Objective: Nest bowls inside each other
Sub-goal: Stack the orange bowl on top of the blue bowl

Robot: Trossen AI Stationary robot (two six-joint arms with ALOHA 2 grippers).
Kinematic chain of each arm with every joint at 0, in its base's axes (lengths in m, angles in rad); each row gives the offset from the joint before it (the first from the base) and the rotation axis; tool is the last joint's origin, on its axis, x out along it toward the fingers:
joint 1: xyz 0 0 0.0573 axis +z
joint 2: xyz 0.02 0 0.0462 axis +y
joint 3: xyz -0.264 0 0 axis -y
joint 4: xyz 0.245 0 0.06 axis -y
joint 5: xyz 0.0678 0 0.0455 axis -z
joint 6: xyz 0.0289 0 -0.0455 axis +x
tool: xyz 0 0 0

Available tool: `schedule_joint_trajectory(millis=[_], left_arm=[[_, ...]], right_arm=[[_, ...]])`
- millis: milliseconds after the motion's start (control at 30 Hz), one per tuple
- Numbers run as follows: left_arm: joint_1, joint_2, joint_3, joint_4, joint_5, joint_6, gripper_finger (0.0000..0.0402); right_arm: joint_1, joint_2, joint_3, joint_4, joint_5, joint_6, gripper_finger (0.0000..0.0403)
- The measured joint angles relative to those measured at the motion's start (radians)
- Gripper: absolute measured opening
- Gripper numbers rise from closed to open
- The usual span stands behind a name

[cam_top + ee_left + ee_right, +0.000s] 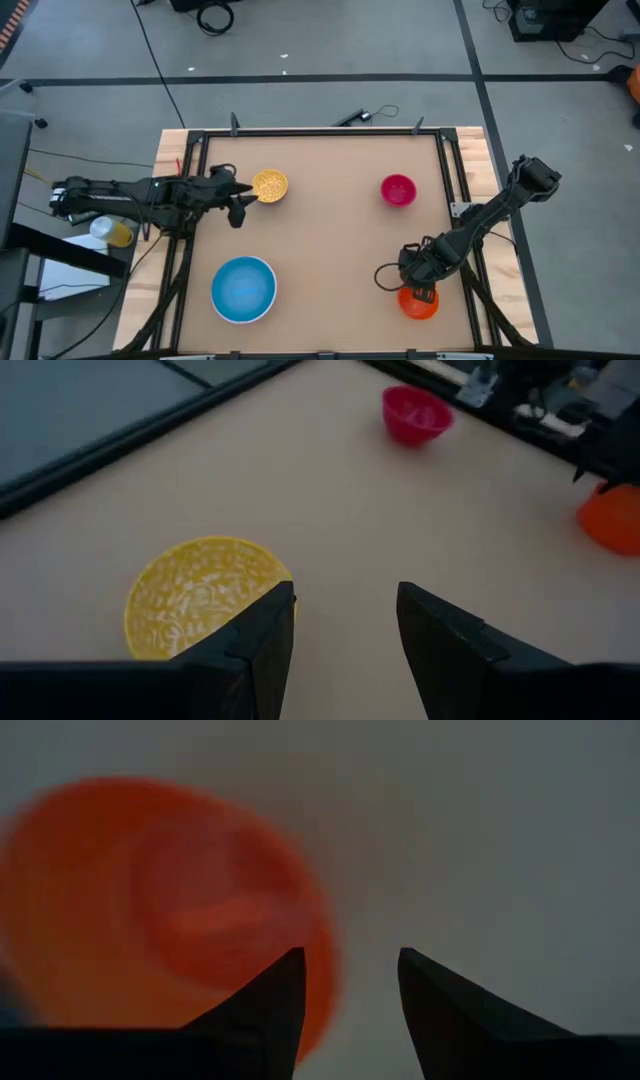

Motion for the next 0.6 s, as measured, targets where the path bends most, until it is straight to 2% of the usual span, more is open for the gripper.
schedule_joint_trajectory(millis=[133,200,300,400,600], left_arm=[[0.001,0.047,0.000,0.012,-0.003,-0.071,0.0181],[0.000,0.072,0.000,0.013,-0.003,-0.141,0.0181],[-0.003,0.101,0.000,0.013,0.011,-0.230,0.0181],[-0.003,0.123,0.000,0.018,0.042,-0.270,0.0181],[-0.003,0.127,0.000,0.067,0.079,-0.311,0.0181]], right_arm=[[-0.011,0.000,-0.028,0.035,0.018,0.009,0.0145],[-0.033,0.000,-0.022,0.084,-0.010,-0.010,0.0105],[-0.076,0.000,0.005,0.200,-0.070,-0.081,0.0023],[-0.129,0.000,0.053,0.293,-0.044,-0.136,0.0013],[-0.294,0.000,0.144,0.507,0.119,-0.261,0.0005]])
